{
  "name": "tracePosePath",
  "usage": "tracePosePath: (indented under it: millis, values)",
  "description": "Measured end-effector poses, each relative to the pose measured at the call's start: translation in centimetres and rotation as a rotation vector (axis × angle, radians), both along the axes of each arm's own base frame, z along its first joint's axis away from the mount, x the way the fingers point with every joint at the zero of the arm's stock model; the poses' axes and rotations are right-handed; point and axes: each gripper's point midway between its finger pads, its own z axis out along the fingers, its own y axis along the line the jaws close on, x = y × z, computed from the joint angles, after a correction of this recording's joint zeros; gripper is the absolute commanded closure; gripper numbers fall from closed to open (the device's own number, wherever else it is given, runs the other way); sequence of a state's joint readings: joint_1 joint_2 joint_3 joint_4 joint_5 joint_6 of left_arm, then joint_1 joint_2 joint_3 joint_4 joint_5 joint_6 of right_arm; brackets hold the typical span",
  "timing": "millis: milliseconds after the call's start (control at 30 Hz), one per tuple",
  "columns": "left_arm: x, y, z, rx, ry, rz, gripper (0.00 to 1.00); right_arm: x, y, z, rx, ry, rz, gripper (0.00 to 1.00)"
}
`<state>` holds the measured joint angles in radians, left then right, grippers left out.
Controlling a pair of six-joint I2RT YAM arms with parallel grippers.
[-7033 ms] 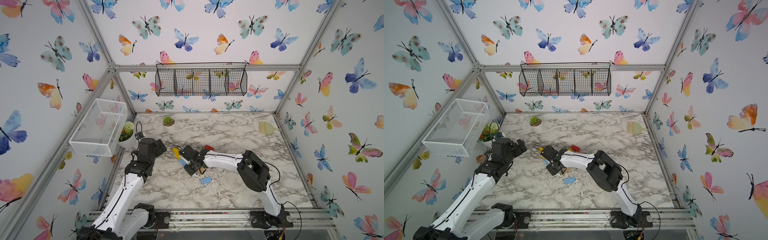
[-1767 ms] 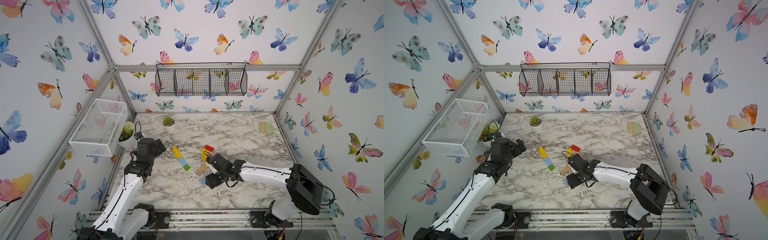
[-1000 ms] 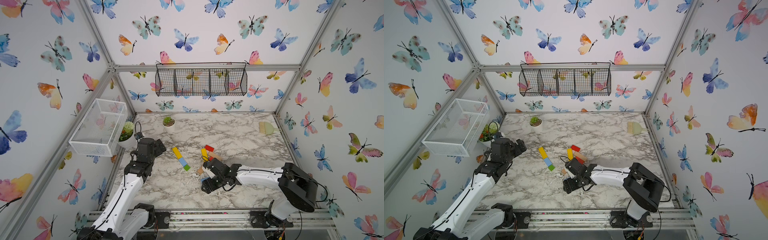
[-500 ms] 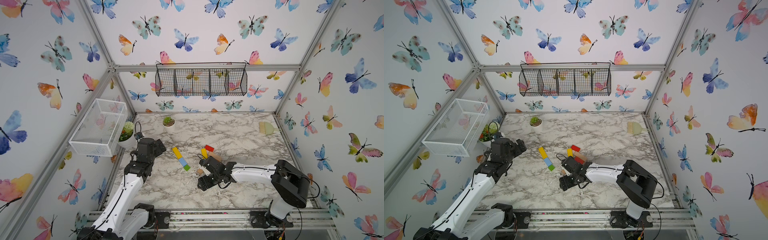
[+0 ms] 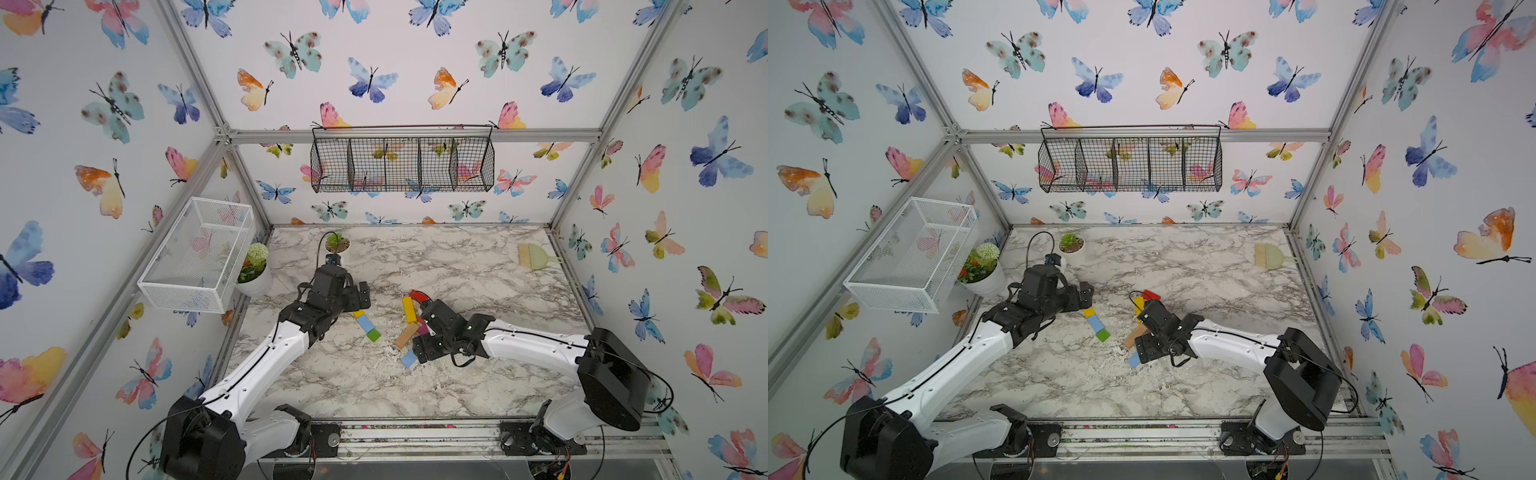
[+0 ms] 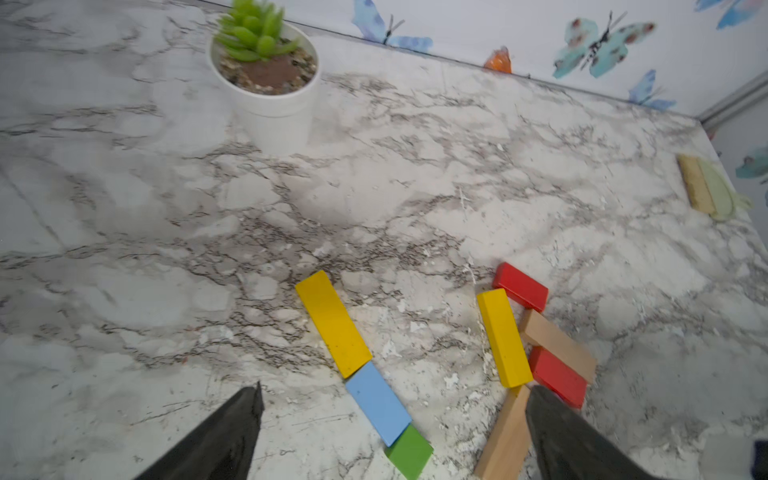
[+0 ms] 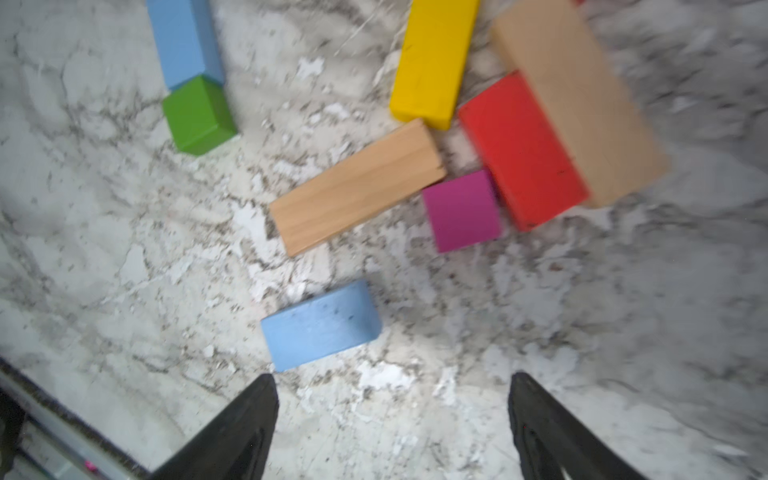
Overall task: Assemble the letter v with building blocks
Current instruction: Pick up the building block from the center of the board.
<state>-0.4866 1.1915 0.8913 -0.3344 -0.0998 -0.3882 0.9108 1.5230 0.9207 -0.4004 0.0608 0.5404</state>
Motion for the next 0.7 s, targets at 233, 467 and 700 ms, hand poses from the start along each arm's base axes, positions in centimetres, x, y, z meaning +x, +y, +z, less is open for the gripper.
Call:
tracePosePath:
  millis: [233,467,700]
  values:
    - [-4.4,-6.4,-2.7,0.075,0.078,-0.240,0.00,5.4,-6.7,2.6,0.028,-0.082,-0.212,0.03]
    - [-8.8,-11.2,-6.8,0.188,0.188,-0.428,0.04,7.4,-11.8,2.4,0.024,-0.088,-0.329,0.03]
    - [-11.8,-12.7,-9.5,0.245,0.273,-0.533,0.10,7.0,-13.1,1.3,0.022,-0.060,-0.342,0.02]
